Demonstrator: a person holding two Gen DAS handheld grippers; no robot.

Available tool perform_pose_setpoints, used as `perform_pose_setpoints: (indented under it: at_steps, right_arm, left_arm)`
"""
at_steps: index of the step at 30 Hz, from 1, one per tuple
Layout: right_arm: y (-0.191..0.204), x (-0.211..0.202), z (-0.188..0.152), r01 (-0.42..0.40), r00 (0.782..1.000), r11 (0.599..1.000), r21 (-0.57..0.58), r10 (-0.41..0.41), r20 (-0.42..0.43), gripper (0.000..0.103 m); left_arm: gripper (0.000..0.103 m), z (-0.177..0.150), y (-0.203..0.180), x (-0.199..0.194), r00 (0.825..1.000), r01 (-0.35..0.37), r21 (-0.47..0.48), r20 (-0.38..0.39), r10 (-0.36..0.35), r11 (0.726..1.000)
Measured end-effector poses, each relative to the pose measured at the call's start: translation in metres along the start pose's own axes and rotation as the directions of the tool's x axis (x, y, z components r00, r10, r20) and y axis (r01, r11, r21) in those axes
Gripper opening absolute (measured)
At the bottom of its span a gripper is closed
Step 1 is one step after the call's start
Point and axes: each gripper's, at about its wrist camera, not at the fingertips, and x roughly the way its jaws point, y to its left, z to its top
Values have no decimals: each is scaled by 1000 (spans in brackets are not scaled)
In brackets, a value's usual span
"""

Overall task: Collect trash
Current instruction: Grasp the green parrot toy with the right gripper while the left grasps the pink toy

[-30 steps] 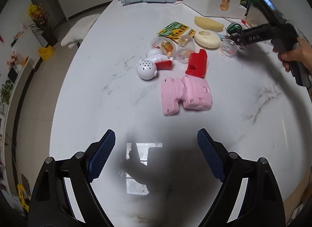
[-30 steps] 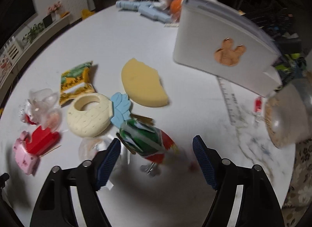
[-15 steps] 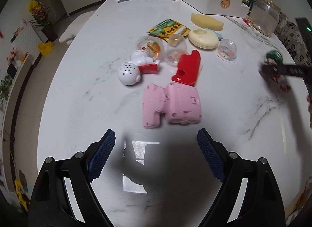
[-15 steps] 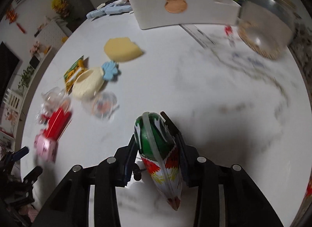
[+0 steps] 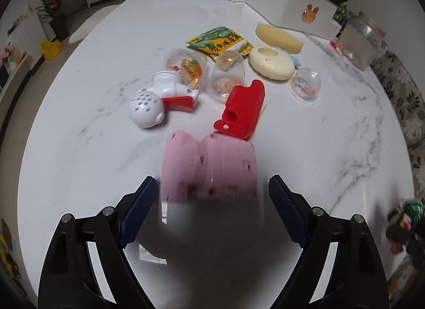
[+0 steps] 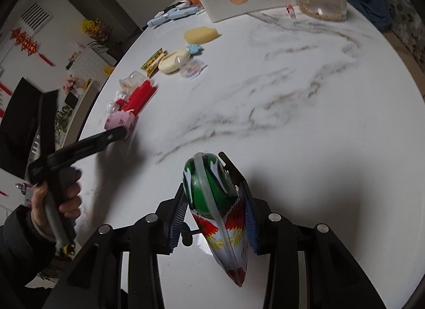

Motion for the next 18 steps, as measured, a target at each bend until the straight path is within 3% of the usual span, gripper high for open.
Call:
perform_pose_setpoints:
  at_steps: [2, 4, 10, 13, 18]
  right_arm:
    - [1, 6, 0, -1, 1000, 1000, 6, 1, -12, 39]
    - [3, 10, -3, -8, 1000, 1000, 14, 8, -17, 39]
    - [18, 0, -5, -28, 1000, 999, -17, 28, 9, 39]
    - [28, -11, -8, -51, 998, 997, -54, 52, 20, 39]
    - [42, -34, -24, -86, 996, 987, -133, 89, 18, 39]
  left_arm:
    - [86, 6, -6, 7, 998, -56, 33, 32, 55, 998]
    - [70, 9, -10, 8, 994, -88, 58, 64, 84, 994]
    - [70, -8, -4, -19, 997, -43, 34, 60, 41, 998]
    - [70, -29, -2, -60, 997, 31, 3, 76, -31, 1000]
    - [70, -72, -26, -120, 992, 49, 85, 116, -59, 995]
